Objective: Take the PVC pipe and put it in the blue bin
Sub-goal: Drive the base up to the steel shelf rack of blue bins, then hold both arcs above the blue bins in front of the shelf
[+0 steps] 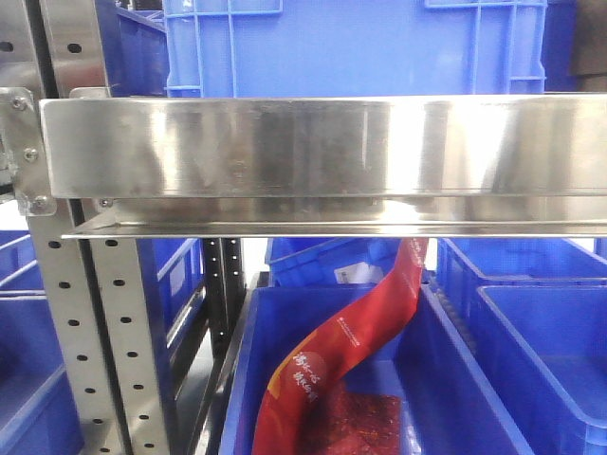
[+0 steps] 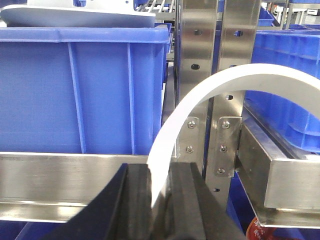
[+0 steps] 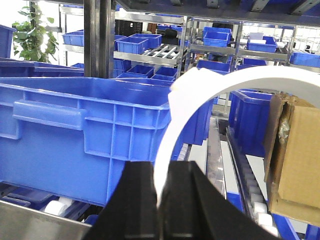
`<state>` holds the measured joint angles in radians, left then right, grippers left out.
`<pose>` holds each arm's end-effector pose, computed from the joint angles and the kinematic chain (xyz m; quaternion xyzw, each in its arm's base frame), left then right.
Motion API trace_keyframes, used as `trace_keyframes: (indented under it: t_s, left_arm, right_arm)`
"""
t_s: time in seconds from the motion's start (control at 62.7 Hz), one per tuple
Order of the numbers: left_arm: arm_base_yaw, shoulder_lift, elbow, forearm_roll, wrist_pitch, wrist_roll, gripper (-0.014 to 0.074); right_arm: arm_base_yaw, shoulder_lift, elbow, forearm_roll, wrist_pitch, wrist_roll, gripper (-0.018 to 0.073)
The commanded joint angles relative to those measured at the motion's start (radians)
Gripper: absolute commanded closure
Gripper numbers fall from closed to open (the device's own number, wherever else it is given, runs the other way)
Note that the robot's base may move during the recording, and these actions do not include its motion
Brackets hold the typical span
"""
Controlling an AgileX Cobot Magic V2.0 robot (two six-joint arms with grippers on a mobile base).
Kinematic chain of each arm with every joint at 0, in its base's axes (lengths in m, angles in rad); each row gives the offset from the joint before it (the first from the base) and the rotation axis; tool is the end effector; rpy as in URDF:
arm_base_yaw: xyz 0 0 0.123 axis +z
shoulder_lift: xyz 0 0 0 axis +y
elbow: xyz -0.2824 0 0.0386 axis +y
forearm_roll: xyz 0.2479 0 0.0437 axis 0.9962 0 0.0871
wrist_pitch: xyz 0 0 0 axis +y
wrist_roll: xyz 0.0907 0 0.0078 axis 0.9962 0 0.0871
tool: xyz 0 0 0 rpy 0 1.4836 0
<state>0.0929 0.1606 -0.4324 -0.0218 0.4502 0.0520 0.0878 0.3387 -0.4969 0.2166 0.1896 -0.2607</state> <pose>0.0450 0.0033 0.3065 -0.0192 0.7383 0.0387 0.6731 0.0746 0.0103 0.3408 -0.0612 0.6828 0.0284 0.7275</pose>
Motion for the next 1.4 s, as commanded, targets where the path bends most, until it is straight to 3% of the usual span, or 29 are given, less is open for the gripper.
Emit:
trace_keyframes:
  t_s: [0.0,0.718,0.846,1.388]
  left_arm:
    - [0.004,-0.004,-0.001,-0.006,-0.023,-0.004,0.0707]
    - [0.004,-0.004,-0.001,-0.006,-0.023,-0.004,0.0707]
    - [0.004,-0.004,-0.001,0.049,-0.023,-0.004,0.0707]
    - [0.004,-0.004,-0.001,0.049,-0.024,-0.004,0.0707]
  right_arm:
    - [0.002,-0.004,-0.001,-0.008,-0.033,-0.002,0.0718]
    - [0.002,-0.004,-0.001,-0.008,-0.033,-0.002,0.0718]
    - [0.002,-0.004,-0.001,-0.008,-0.033,-0.002,0.0718]
    - [0.002,-0.004,-0.001,-0.008,-0.033,-0.002,0.0718]
